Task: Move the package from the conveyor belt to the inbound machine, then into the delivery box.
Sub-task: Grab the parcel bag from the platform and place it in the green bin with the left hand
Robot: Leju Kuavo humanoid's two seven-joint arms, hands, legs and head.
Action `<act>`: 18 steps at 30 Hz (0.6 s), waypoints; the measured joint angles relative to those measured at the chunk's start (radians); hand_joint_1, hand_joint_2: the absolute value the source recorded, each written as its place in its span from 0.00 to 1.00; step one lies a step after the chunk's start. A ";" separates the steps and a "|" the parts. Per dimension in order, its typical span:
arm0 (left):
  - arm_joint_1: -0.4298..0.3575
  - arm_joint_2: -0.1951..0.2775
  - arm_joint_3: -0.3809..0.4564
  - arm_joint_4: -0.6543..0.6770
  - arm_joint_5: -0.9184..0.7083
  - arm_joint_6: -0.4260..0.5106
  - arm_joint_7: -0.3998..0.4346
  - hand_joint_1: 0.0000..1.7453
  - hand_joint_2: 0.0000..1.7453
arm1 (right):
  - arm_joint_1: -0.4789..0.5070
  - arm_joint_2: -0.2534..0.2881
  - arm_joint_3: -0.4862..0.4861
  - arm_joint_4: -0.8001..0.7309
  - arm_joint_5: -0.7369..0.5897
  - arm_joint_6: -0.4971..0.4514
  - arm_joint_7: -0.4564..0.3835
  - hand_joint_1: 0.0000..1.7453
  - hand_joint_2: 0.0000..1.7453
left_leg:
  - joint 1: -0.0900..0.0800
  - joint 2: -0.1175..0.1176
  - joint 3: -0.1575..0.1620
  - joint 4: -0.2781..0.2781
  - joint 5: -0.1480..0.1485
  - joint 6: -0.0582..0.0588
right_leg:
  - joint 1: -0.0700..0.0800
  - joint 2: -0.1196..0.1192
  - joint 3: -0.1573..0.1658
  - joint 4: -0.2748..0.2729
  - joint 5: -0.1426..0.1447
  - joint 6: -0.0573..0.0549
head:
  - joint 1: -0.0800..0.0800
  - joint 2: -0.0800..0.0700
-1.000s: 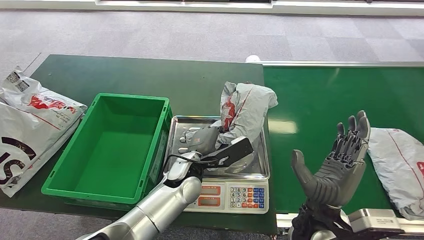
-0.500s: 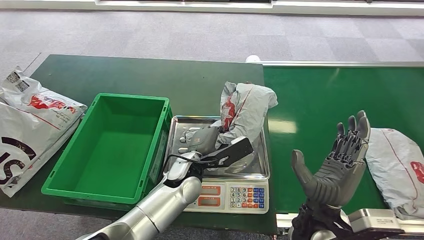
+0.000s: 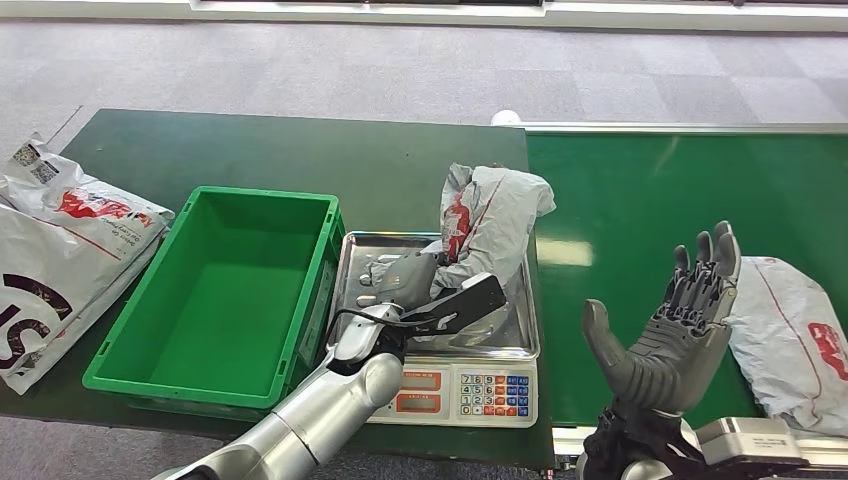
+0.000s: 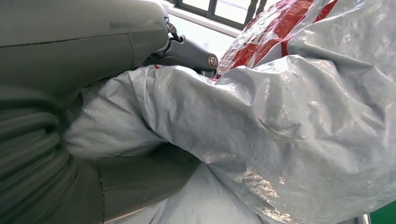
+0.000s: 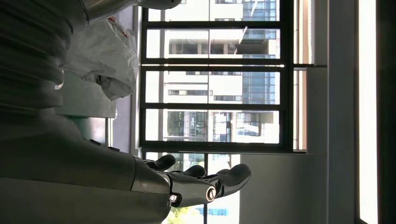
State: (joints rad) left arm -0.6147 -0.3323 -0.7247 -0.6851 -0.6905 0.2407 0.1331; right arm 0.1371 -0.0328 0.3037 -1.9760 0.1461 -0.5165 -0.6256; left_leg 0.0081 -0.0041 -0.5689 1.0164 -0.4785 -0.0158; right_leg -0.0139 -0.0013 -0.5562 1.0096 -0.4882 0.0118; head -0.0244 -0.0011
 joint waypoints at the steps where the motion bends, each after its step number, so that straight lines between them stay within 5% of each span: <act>1: 0.000 0.000 0.000 0.000 0.000 0.000 0.000 1.00 1.00 | 0.000 0.000 0.000 0.000 0.000 0.000 0.000 0.00 1.00 | 0.000 0.000 0.000 0.000 0.000 0.000 | 0.000 0.000 0.000 0.000 0.000 0.000 | 0.000 0.000; 18: 0.000 0.000 0.000 0.000 0.000 0.000 0.000 1.00 1.00 | 0.000 0.000 0.000 0.000 0.000 0.000 0.000 0.00 1.00 | 0.000 0.000 0.000 0.000 0.000 0.000 | 0.000 0.000 0.000 0.000 0.000 0.000 | 0.000 0.000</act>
State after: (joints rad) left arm -0.6147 -0.3323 -0.7246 -0.6852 -0.6905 0.2407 0.1331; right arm 0.1371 -0.0328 0.3037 -1.9760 0.1461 -0.5165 -0.6256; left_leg 0.0081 -0.0041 -0.5689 1.0164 -0.4785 -0.0158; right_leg -0.0139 -0.0013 -0.5562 1.0096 -0.4882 0.0118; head -0.0244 -0.0011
